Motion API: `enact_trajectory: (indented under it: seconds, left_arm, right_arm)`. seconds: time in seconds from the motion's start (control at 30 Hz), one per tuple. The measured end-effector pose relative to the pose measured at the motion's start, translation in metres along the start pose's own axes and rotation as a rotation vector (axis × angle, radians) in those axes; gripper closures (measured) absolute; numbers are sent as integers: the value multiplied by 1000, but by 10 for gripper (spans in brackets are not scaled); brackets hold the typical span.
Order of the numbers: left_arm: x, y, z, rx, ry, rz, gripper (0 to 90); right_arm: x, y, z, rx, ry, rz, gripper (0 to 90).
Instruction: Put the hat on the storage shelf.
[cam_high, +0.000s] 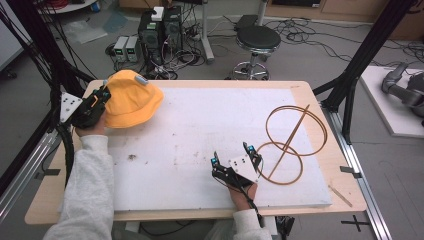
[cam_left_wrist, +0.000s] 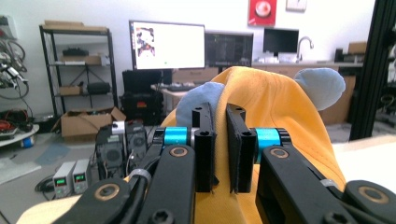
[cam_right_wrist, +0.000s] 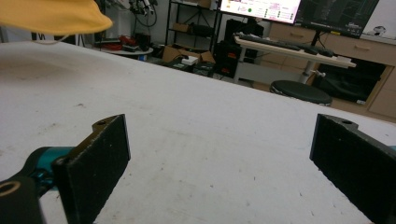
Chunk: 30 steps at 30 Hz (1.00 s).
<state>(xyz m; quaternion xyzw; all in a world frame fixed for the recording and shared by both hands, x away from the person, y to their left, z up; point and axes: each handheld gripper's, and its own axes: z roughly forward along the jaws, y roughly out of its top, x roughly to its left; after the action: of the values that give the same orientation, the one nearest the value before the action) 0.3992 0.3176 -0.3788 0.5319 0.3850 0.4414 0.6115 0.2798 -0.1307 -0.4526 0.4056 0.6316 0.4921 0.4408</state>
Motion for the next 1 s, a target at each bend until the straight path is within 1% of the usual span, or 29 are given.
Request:
enact_trajectory:
  seconds: [0.1, 0.2, 0.23, 0.37, 0.47, 0.6, 0.67, 0.73, 0.77, 0.83, 0.87, 0.97, 1.0]
  left_arm:
    - [-5, 13, -8, -42, 8, -10, 828]
    - [-11, 23, -14, -73, 8, -12, 829]
    - [-13, 26, -16, -81, 7, -6, 829]
    - [-24, 33, -21, -122, -8, -21, 830]
    - [-34, 39, -23, -152, -19, -29, 830]
    - [-49, 48, -25, -185, -38, -36, 830]
    - [-58, 54, -26, -193, -50, -32, 831]
    - [-64, 59, -26, -204, -59, -32, 830]
    - [-68, 62, -26, -212, -64, -37, 831]
    - [-75, 67, -25, -222, -76, -42, 831]
    - [-80, 70, -25, -229, -83, -44, 831]
    - [-93, 78, -23, -242, -103, -45, 831]
    - [-97, 81, -23, -246, -107, -46, 832]
  right_arm:
    - [0, 0, 1, 2, 4, -4, 44]
    - [0, 0, 1, 0, 3, -4, 44]
    - [1, 0, 1, -2, -1, -3, 44]
    - [1, 0, 0, 2, 1, -15, 44]
    - [2, 1, 1, 5, 14, -29, 44]
    - [2, 1, -1, -5, 7, -24, 44]
    - [2, 1, -1, -12, 16, -12, 45]
    - [2, 1, -2, -18, 38, 1, 45]
    - [3, 2, -3, -23, 42, 3, 45]
    - [4, 2, -7, -45, 40, -12, 45]
    - [5, 3, -9, -49, 39, -7, 45]
    - [6, 6, -18, -87, 48, 6, 45]
    - [6, 7, -20, -98, 43, -2, 45]
